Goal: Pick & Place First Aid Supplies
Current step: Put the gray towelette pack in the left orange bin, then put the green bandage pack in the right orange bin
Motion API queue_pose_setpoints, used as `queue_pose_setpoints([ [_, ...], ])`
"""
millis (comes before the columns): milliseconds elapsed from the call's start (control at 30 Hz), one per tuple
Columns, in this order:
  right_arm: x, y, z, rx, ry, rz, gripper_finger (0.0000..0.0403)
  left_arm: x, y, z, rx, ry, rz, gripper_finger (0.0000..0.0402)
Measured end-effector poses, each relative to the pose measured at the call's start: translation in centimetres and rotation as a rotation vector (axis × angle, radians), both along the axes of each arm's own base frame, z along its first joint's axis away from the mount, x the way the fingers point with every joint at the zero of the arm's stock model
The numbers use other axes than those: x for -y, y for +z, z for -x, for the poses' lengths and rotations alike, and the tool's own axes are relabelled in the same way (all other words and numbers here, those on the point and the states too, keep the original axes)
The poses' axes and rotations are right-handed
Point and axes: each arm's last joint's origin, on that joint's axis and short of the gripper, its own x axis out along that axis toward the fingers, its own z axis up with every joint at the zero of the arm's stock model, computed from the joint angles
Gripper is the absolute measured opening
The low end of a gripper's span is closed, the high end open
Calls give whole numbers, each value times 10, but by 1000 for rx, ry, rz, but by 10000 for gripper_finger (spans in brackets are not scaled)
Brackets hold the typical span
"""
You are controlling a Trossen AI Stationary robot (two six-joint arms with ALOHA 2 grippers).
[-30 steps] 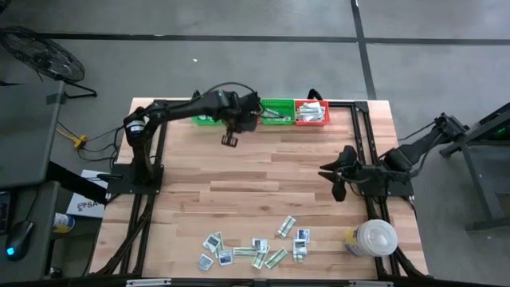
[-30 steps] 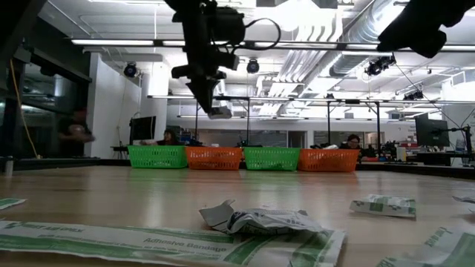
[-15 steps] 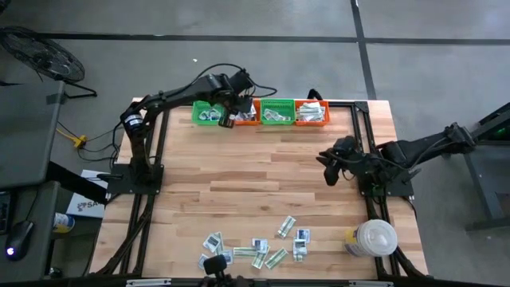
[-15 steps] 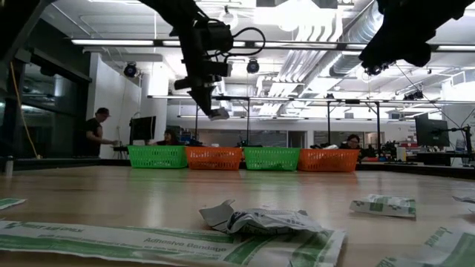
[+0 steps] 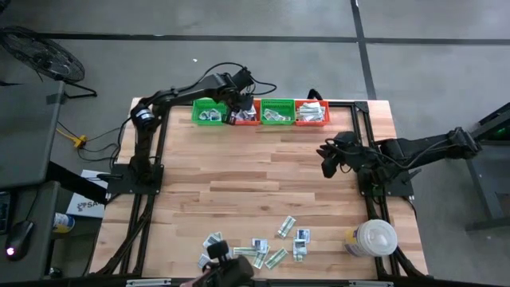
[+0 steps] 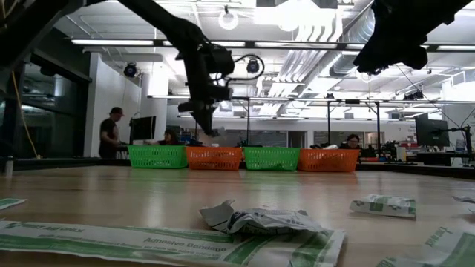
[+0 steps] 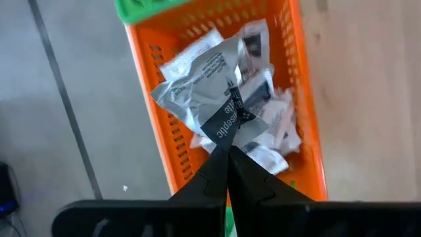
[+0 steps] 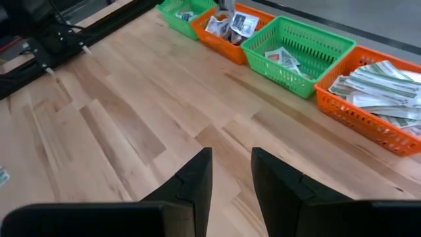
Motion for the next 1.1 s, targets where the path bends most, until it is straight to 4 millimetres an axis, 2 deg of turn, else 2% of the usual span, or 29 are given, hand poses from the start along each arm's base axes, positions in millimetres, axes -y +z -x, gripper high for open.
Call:
queue_pose_setpoints([
  [367, 0, 1, -1, 27, -22, -23, 99, -15, -34, -3, -76, -25, 46, 0],
  [567, 0, 2, -1, 39, -24, -29, 99, -15, -35, -3, -80, -41, 39, 3],
  [767, 0, 2, -2, 49, -23, -30, 99, -15, -34, -3, -93, -69, 30, 54],
  [933, 0, 2, -2, 48, -20, -32, 99, -15, -20, -3, -105, -67, 32, 113],
  [1100, -1, 2, -2, 44, -5, -39, 99, -17, 9, -4, -104, -56, 5, 138],
])
